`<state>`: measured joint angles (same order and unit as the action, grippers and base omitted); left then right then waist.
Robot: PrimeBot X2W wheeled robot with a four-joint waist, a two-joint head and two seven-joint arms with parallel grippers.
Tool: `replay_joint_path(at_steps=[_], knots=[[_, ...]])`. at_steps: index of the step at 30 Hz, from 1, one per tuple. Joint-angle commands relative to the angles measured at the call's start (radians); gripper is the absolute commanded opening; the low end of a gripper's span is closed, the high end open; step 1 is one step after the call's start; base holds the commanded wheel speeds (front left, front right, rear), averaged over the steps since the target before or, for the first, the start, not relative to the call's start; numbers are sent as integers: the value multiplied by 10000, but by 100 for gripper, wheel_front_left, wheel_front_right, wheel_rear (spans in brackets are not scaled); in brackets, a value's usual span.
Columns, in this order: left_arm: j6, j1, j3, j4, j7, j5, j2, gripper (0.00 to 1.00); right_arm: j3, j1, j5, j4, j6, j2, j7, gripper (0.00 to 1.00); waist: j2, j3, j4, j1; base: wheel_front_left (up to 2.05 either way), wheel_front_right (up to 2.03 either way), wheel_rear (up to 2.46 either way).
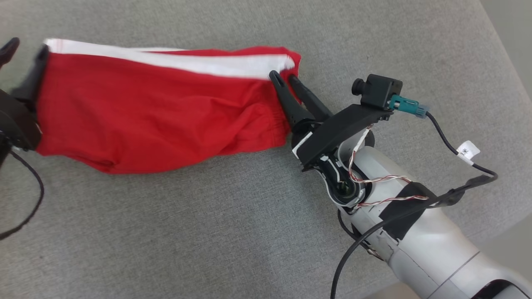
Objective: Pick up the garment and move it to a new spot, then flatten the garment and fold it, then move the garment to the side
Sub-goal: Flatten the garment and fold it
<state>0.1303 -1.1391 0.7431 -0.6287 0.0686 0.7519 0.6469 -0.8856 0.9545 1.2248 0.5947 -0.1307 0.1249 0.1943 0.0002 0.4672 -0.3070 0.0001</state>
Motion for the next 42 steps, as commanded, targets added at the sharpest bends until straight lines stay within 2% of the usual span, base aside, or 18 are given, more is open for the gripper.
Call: replay_joint_path(at_steps=[1, 9, 13, 19, 24, 26, 29, 35, 42], knots=[[-5, 64, 195, -87, 296, 150, -75, 100, -117, 28, -85, 70, -1, 174, 96, 100, -2, -268, 161, -1, 0, 0, 0], [-5, 773, 447, -190, 1244, 641, -306, 100, -491, -525, -524, 292, -1, 730, 267, 100, -2, -1104, 453, -1, 0, 0, 0], [-19, 1330, 316, -87, 1604, 961, -329, 100, -340, -973, -751, 99, -1, 1124, 461, 100, -2, -1540, 626, -1, 0, 0, 0], [-524, 2343, -128, 313, 1897, 1075, -474, 100, 99, -1642, -1802, -205, -1, 1561, 694, 100, -2, -2021, 834, -1, 0, 0, 0], [-1109, 3241, -699, 889, 1958, 830, -694, 100, 916, -2402, -2942, -660, -1, 1656, 714, 100, -2, -2302, 1004, -1, 0, 0, 0], [-1325, 3649, -1073, 1227, 1961, 639, -804, 100, 1421, -2968, -2944, -1249, -1, 1476, 716, 100, -2, -2352, 1083, -1, 0, 0, 0], [-1565, 4311, -1625, 1802, 1963, 259, -1062, 100, 2251, -3825, -3456, -2009, -1, 1562, 719, 100, -2, -2396, 1146, -1, 0, 0, 0], [-1485, 5269, -2274, 2276, 1965, -278, -1729, 100, 3437, -5395, -4221, -2990, -1, 1583, 723, 100, -2, -2450, 1301, -1, 0, 0, 0], [-1242, 5550, -2911, 2044, 1967, -776, -2248, 100, 4167, -6421, -5393, -3954, -1, 1253, 722, 100, -2, -2370, 1194, -1, 0, 0, 0]])
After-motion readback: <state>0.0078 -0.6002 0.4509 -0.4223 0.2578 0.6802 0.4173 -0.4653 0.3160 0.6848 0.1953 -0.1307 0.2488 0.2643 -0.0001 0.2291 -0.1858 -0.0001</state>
